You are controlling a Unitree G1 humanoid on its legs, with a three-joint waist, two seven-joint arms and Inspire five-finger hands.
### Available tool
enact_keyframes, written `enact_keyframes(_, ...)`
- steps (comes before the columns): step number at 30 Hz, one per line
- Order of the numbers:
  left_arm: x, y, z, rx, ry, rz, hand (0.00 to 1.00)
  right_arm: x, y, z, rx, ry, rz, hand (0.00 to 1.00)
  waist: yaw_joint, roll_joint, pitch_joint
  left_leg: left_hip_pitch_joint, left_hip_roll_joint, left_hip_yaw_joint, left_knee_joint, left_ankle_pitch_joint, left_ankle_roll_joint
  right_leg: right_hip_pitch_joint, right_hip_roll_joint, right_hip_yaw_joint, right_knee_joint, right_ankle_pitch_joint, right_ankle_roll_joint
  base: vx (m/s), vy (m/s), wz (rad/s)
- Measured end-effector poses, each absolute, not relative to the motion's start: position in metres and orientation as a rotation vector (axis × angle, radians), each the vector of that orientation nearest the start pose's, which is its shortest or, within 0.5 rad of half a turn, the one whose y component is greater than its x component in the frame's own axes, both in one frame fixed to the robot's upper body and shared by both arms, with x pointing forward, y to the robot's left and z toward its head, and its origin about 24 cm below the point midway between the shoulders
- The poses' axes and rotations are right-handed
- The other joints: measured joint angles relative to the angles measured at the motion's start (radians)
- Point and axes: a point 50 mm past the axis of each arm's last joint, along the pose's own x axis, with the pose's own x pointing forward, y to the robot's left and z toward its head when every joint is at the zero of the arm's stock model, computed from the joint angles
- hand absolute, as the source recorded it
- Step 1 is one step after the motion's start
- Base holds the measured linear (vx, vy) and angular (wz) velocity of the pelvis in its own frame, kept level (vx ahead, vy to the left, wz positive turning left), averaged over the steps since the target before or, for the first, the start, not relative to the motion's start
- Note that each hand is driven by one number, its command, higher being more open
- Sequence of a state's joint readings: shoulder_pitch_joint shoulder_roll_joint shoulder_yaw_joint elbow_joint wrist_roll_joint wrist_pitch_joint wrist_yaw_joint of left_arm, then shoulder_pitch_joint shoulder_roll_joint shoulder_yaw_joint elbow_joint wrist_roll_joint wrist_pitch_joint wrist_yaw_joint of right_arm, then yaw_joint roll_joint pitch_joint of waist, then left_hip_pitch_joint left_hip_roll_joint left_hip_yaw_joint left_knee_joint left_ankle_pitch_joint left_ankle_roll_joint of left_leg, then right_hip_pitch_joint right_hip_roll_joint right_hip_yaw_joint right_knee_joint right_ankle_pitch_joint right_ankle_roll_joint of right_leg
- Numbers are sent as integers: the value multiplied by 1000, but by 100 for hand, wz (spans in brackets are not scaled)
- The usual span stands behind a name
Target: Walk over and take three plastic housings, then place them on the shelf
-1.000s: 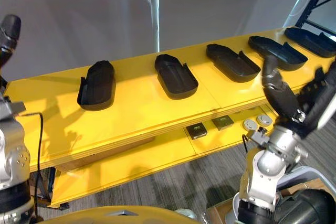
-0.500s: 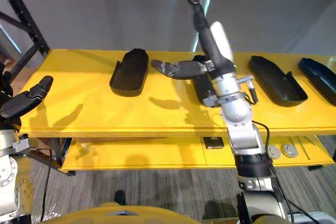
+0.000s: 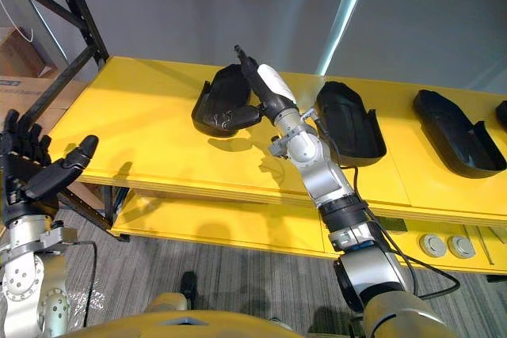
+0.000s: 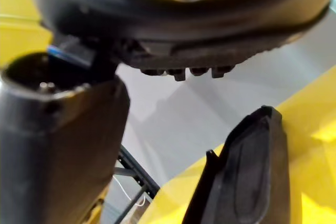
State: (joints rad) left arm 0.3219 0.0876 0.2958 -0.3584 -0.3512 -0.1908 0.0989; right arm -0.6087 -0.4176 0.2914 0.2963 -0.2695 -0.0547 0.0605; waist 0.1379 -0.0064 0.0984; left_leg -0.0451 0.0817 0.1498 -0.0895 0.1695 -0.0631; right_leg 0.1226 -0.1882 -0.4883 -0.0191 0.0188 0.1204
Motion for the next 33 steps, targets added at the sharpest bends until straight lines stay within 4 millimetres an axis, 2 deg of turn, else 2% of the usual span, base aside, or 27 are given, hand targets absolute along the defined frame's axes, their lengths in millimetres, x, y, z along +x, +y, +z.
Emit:
enact_keyframes(7,173,245,83,-166,-290,420,100,358,-132,135,-844,-258,340,100,23,1,4,0,-2,-11,3,7,6,4,2,-3,-1,10,7,20,-8,1)
enact_keyframes(13,174,239,79,-222,-279,411,100,356,-109,126,-898,-212,585,100,22,6,9,2,-1,-13,0,7,5,4,2,-3,3,8,5,-11,1,0)
enact_keyframes(22,175,239,69,-228,-221,414,100,353,-94,121,-955,-151,810,100,23,3,35,3,-2,-16,0,5,0,6,0,-7,2,3,-2,-26,5,1)
enact_keyframes(33,176,239,66,-230,-199,415,100,351,-98,128,-1013,-118,941,100,23,-2,34,4,-1,-8,0,9,5,5,1,-1,-1,9,5,2,-1,-1)
